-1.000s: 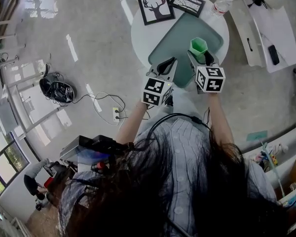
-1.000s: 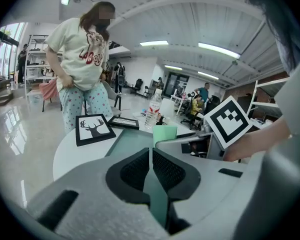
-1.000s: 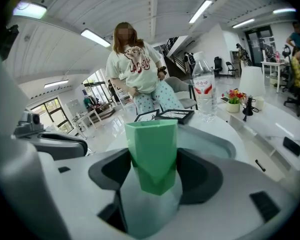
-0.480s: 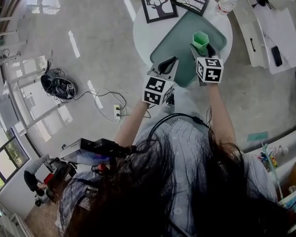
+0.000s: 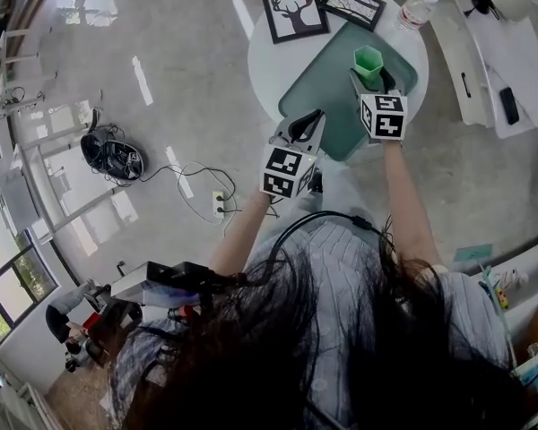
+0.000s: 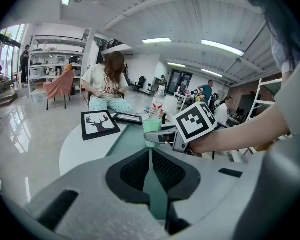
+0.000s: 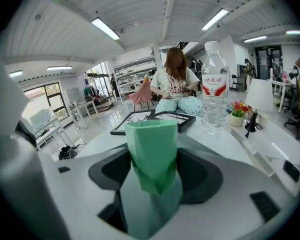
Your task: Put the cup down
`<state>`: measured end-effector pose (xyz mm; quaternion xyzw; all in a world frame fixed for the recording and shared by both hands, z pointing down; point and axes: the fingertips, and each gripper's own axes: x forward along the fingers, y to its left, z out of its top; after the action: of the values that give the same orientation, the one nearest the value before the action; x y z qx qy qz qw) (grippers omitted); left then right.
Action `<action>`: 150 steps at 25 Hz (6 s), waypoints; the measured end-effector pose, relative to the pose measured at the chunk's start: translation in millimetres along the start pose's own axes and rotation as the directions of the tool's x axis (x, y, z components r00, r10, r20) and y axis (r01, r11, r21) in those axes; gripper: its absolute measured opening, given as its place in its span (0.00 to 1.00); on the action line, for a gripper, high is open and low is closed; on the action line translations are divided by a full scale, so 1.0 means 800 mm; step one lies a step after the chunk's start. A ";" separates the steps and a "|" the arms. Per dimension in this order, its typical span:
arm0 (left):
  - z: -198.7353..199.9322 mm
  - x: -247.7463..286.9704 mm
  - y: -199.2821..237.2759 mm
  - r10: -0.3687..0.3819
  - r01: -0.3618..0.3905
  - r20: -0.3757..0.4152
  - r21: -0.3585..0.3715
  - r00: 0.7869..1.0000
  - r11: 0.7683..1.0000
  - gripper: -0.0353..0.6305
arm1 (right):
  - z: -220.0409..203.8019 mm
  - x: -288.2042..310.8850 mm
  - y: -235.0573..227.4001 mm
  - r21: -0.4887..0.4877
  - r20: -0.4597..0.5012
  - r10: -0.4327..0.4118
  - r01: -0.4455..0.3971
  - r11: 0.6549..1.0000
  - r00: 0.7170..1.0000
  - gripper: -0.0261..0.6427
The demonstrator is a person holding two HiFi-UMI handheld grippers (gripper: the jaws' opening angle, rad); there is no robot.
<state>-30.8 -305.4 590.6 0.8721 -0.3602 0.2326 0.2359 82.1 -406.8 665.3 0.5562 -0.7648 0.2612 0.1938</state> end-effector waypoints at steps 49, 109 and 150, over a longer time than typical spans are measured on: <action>-0.011 -0.106 0.008 0.114 -0.111 0.120 -0.032 0.986 0.993 0.10 | -0.018 -0.153 0.082 0.115 0.125 0.022 -0.037 0.993 0.992 0.49; -0.085 -0.246 -0.208 0.159 -0.130 0.302 -0.112 0.940 0.985 0.10 | -0.087 -0.428 0.199 -0.022 0.194 0.251 -0.252 0.968 0.948 0.43; -0.155 -0.295 -0.417 0.359 -0.295 0.362 -0.221 0.860 0.929 0.10 | -0.205 -0.624 0.169 -0.177 0.157 0.539 -0.513 0.840 0.828 0.14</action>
<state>36.9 99.0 470.0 0.8053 -0.5608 0.0587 0.1831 106.9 101.6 476.8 0.3338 -0.9189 0.1976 0.0712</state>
